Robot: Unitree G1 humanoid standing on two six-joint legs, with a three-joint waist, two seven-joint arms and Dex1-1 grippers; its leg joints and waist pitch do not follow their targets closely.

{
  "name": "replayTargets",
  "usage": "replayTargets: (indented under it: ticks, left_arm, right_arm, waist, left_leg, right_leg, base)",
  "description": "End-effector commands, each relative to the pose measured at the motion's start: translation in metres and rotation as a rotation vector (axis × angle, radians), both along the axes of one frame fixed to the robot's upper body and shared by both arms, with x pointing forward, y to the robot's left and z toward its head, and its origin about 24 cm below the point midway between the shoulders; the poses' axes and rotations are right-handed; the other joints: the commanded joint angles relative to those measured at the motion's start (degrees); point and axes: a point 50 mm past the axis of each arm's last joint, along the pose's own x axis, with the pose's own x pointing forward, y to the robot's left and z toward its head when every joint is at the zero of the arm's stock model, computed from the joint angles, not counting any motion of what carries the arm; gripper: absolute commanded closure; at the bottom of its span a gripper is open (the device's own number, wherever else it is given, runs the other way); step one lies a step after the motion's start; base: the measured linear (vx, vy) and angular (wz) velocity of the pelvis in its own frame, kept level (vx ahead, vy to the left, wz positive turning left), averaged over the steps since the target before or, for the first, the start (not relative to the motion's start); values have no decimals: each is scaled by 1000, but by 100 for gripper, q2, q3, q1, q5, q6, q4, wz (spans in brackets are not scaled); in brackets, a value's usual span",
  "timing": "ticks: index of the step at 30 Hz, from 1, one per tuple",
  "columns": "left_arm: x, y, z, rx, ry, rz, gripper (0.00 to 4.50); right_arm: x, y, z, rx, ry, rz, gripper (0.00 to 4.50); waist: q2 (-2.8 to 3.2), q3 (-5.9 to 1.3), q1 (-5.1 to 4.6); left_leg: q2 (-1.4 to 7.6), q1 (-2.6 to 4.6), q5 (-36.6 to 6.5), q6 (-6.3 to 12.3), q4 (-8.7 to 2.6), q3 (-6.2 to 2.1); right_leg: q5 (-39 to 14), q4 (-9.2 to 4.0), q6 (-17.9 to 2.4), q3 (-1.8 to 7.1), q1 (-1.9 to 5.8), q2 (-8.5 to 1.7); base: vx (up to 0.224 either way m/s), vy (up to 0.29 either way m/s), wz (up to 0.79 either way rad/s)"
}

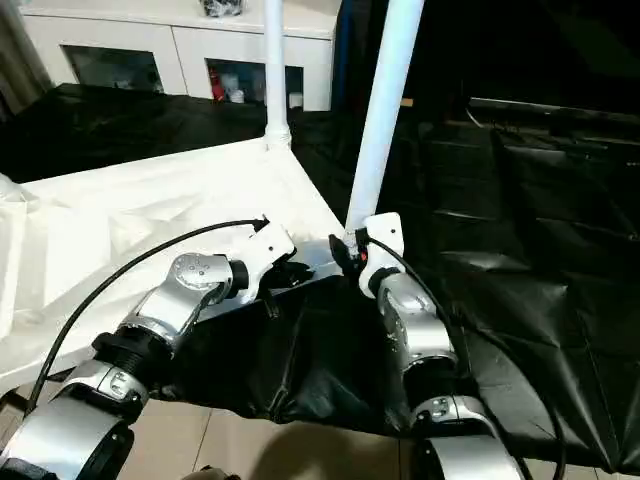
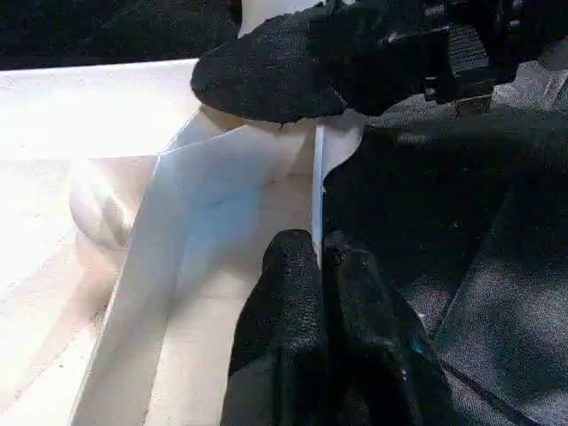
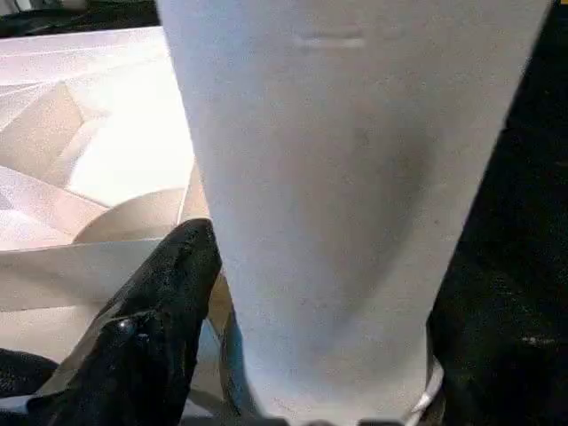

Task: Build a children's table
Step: Rotate leg to tighten

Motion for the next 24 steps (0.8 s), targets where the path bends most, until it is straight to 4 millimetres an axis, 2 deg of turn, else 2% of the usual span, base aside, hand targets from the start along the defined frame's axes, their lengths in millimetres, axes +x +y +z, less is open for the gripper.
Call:
replayTargets:
  ticks: [1,5,9,10,11,13,14,20,23,24]
  left_arm:
    - [-6,-32,20,-136,-70,-114,450]
    - [-9,-24,19,-131,-47,-178,450]
    - [-11,-17,19,-125,-28,-221,450]
    - [-11,-13,19,-120,-19,-239,450]
    - [-12,-10,19,-117,-11,-254,450]
    - [-12,-8,18,-114,-5,-264,450]
    - [-14,-3,18,-108,11,-291,450]
    - [-18,17,20,-89,61,-364,450]
    - [-19,27,21,-77,74,-378,450]
    - [-19,34,21,-69,81,-383,450]
  right_arm:
    - [-14,33,-14,17,69,203,71]
    - [-16,19,-9,-38,25,360,71]
    - [-22,9,-4,-68,4,510,71]
    - [-26,6,-2,-71,-4,582,71]
    - [-29,3,0,-68,-7,636,71]
    - [-31,2,2,-65,-9,674,71]
    - [-38,-2,5,-52,-1,778,71]
    - [-56,-12,9,-35,46,991,71]
    - [-59,-15,10,-36,60,1030,71]
    - [-61,-16,11,-35,67,1050,86]
  waist:
    - [-35,-343,-21]
    - [-50,-360,-1]
    - [-64,-347,32]
    - [-69,-338,30]
    - [-79,-339,41]
    - [-68,-331,63]
    - [-87,-332,72]
    - [-104,-336,152]
    - [-116,-335,168]
    - [-107,-336,169]
  left_leg:
    - [355,81,-1405,192,-419,-177]
    - [351,54,-1115,369,-384,-160]
    - [352,62,-1119,448,-375,-156]
    - [365,65,-1149,453,-379,-150]
    - [372,62,-1208,458,-382,-153]
    - [388,59,-1235,462,-383,-155]
    - [392,66,-1266,464,-384,-157]
    - [411,57,-1210,488,-381,-160]
    - [406,60,-1166,471,-384,-158]
    - [409,58,-1161,454,-386,-163]
  right_leg:
    - [-1500,-448,-1147,301,246,-488]
    - [-1109,-406,-1256,297,281,-492]
    - [-1273,-424,-1256,282,287,-488]
    - [-1330,-427,-1257,288,269,-486]
    - [-1443,-433,-1240,277,282,-479]
    - [-1515,-431,-1222,279,269,-484]
    - [-1595,-434,-1216,274,264,-486]
    - [-1688,-418,-1160,280,254,-499]
    - [-1677,-415,-1188,273,239,-499]
    - [-1672,-406,-1192,273,241,-501]
  base:
    - [0,0,0]
    - [0,0,0]
    - [0,0,0]
    - [0,0,0]
    - [0,0,0]
    - [0,0,0]
    - [0,0,0]
    - [0,0,0]
    - [0,0,0]
    - [0,0,0]
